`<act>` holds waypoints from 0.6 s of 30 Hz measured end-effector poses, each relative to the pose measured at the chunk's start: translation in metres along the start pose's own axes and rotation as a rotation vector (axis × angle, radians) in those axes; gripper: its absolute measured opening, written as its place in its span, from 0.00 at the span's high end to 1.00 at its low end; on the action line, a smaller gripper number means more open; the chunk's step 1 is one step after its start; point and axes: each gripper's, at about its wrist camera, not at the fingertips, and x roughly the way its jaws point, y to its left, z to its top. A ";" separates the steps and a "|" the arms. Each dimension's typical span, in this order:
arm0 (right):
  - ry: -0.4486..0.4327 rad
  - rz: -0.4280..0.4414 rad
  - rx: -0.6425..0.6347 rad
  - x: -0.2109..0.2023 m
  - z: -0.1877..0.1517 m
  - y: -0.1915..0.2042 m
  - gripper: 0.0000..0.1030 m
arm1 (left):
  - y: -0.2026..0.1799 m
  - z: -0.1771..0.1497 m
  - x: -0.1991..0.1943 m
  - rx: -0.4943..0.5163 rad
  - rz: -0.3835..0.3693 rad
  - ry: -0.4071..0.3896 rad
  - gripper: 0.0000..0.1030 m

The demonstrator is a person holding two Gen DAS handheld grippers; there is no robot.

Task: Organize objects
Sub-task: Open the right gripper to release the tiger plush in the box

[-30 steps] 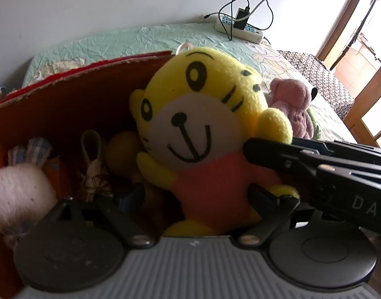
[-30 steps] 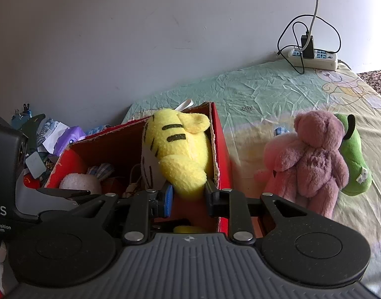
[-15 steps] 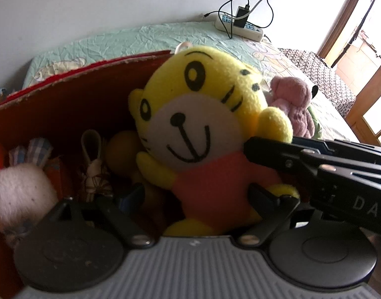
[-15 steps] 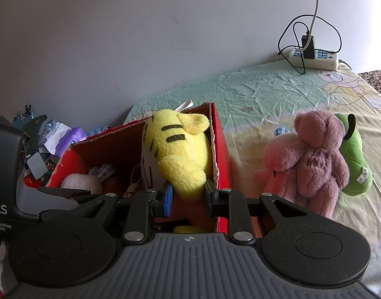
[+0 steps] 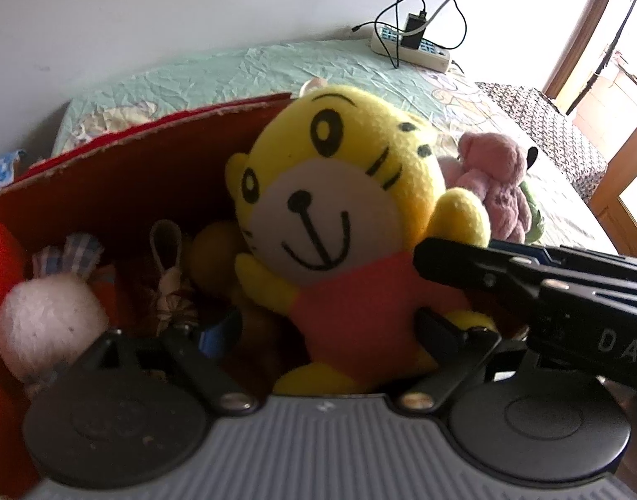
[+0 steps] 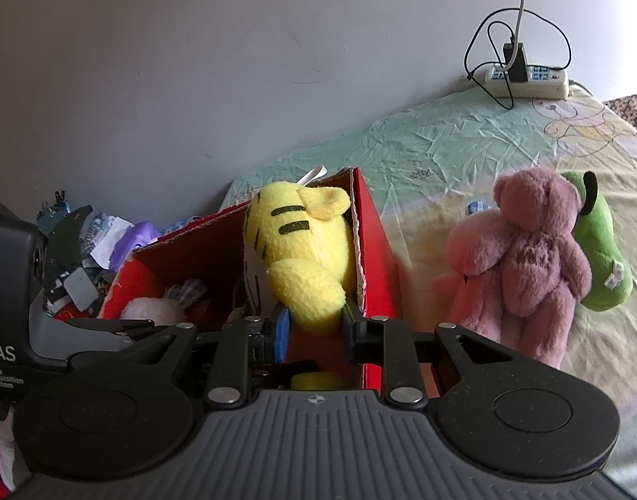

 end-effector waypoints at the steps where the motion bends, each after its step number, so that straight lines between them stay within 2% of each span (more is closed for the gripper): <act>1: 0.001 0.005 0.002 -0.001 0.000 -0.001 0.75 | -0.001 0.000 -0.001 -0.004 0.003 0.001 0.10; 18: -0.038 0.048 0.038 -0.022 -0.005 -0.007 0.75 | -0.013 -0.002 -0.020 -0.003 0.095 -0.036 0.10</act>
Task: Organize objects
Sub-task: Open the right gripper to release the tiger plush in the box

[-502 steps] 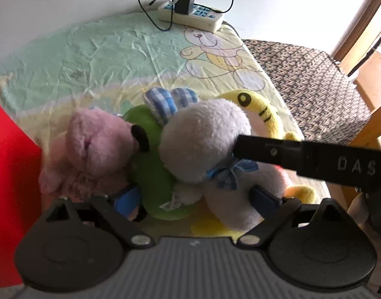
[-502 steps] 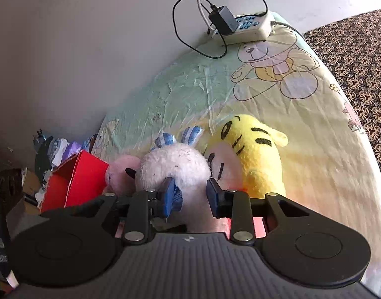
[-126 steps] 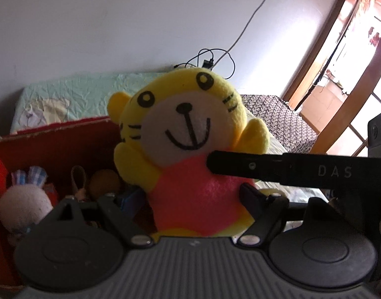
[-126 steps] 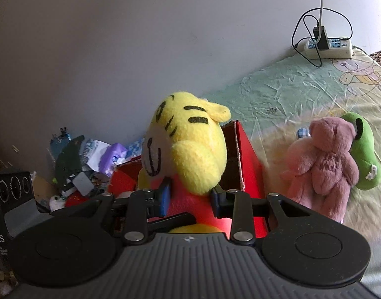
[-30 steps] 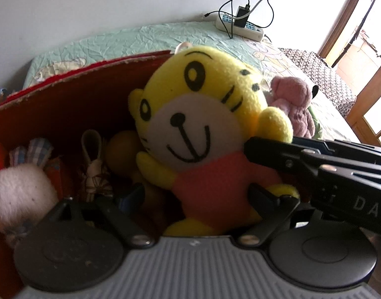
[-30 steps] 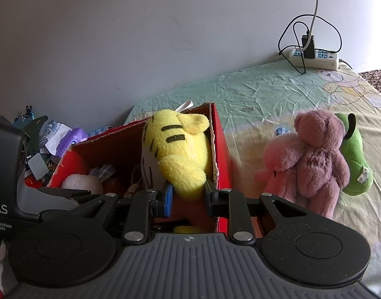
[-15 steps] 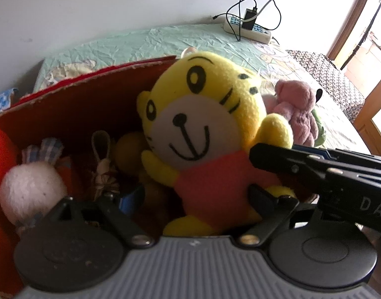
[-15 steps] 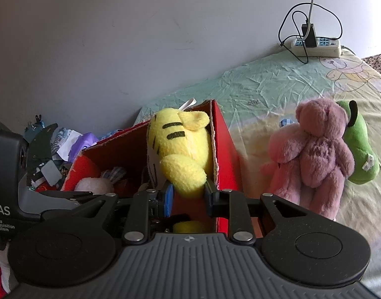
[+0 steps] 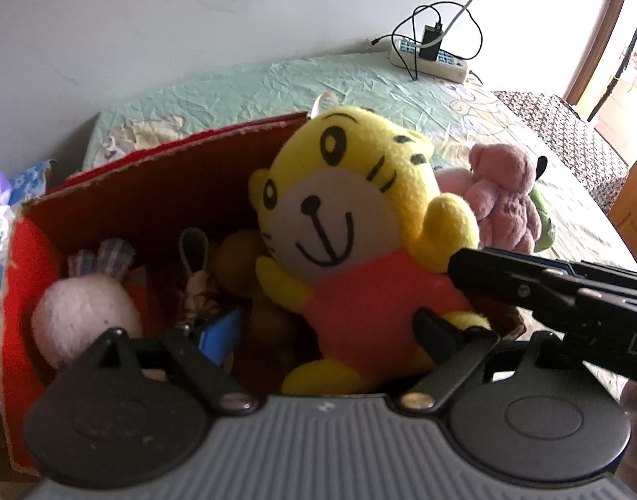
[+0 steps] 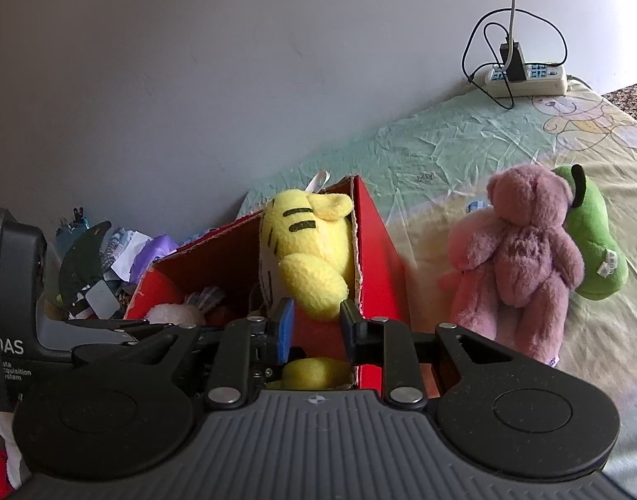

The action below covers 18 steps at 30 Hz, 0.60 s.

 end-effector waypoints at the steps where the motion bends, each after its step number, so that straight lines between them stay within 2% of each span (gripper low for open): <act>1: -0.002 0.001 0.000 -0.001 0.000 0.000 0.75 | 0.000 -0.001 -0.002 -0.001 0.003 -0.005 0.10; 10: -0.016 0.015 -0.011 -0.014 -0.005 0.002 0.75 | 0.002 -0.006 -0.023 -0.022 0.049 -0.056 0.10; 18: -0.030 0.010 0.029 -0.034 -0.016 -0.016 0.75 | -0.002 -0.013 -0.045 -0.039 0.041 -0.106 0.14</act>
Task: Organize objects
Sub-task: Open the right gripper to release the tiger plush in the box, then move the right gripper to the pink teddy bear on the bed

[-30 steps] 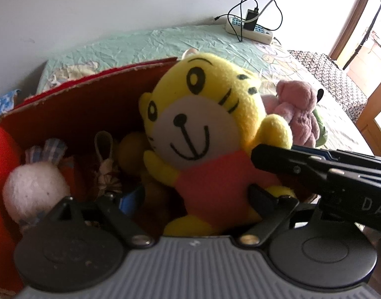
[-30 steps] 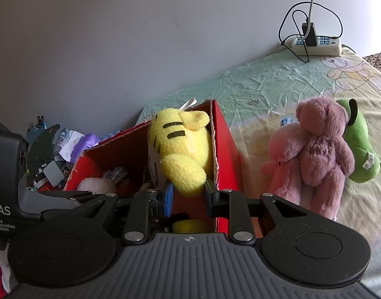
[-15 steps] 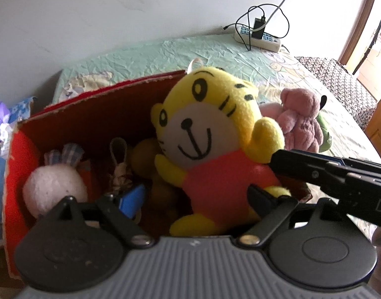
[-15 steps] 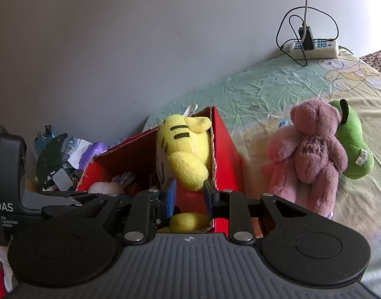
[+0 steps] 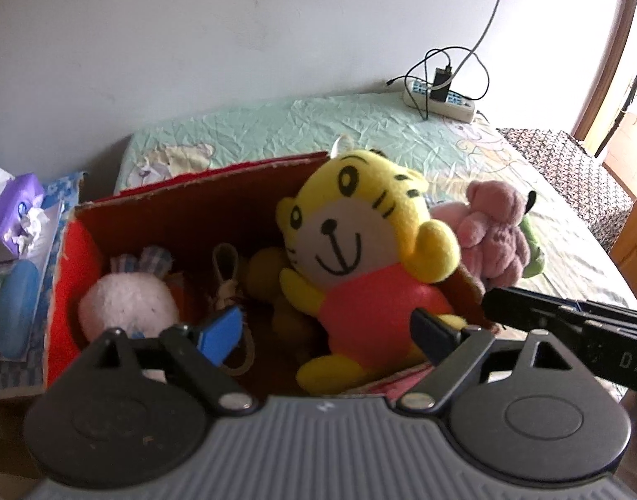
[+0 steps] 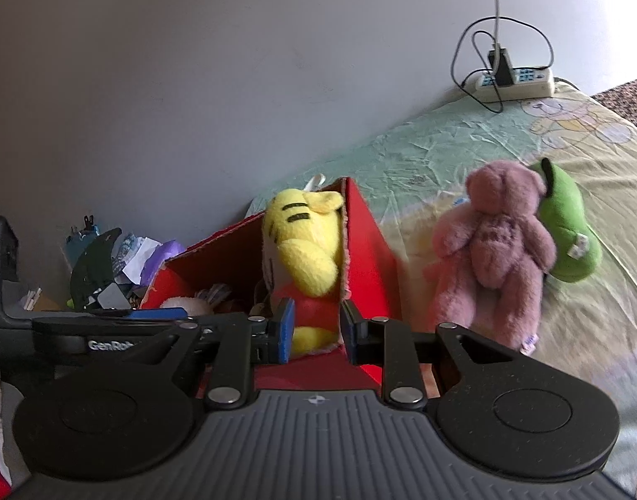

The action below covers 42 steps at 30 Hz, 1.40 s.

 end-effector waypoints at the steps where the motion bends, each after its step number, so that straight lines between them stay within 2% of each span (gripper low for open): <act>1: 0.000 -0.003 0.005 -0.002 -0.001 -0.003 0.75 | -0.003 -0.001 -0.002 0.007 0.001 -0.005 0.14; 4: 0.003 -0.015 0.022 -0.008 -0.004 -0.017 0.75 | -0.014 -0.002 -0.007 0.017 -0.002 -0.015 0.17; 13: 0.018 -0.024 0.105 -0.022 0.007 -0.069 0.74 | -0.066 0.006 -0.027 0.092 -0.027 -0.089 0.17; 23: 0.093 0.010 0.185 -0.026 0.028 -0.133 0.71 | -0.139 0.010 -0.003 0.151 -0.123 -0.103 0.17; 29: 0.171 0.062 0.251 -0.006 0.035 -0.168 0.69 | -0.167 0.007 0.026 0.167 -0.136 -0.054 0.18; 38: 0.275 0.126 0.178 0.040 0.040 -0.183 0.67 | -0.168 0.005 0.052 0.091 -0.129 0.020 0.19; 42: 0.307 0.169 0.169 0.059 0.044 -0.185 0.67 | -0.167 0.006 0.056 0.071 -0.091 0.025 0.19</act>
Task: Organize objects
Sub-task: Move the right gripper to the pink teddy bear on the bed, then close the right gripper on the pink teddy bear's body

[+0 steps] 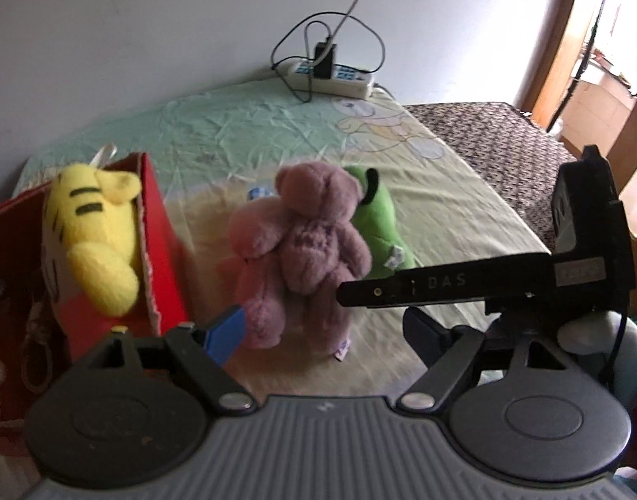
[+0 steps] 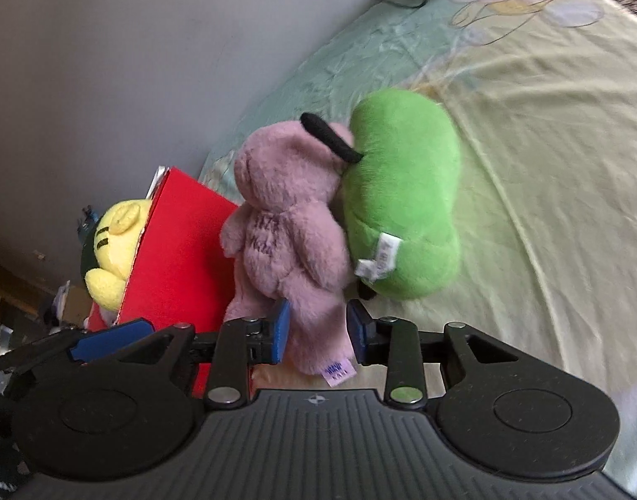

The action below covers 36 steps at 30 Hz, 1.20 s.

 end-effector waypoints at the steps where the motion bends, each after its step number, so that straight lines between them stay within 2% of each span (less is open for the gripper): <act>1: 0.008 0.005 -0.002 0.004 0.002 0.000 0.67 | 0.000 0.000 0.001 -0.007 0.007 0.003 0.19; 6: 0.039 0.031 -0.019 0.016 0.006 -0.002 0.66 | 0.002 0.004 0.005 -0.028 0.039 0.014 0.19; 12: 0.068 0.048 -0.075 0.006 0.005 -0.002 0.73 | -0.001 0.006 0.005 -0.040 0.049 0.017 0.19; 25: 0.104 0.028 -0.092 -0.035 -0.017 -0.013 0.74 | -0.013 -0.003 0.002 0.010 -0.036 0.037 0.18; 29: 0.109 0.002 -0.068 -0.040 -0.025 -0.022 0.74 | -0.014 -0.008 0.016 0.014 -0.079 0.069 0.17; 31: 0.108 -0.012 -0.045 -0.039 -0.027 -0.026 0.74 | -0.015 -0.010 0.026 0.016 -0.077 0.093 0.18; 36: 0.090 0.007 0.004 -0.040 -0.022 -0.032 0.68 | -0.013 -0.015 0.046 -0.006 -0.090 0.135 0.18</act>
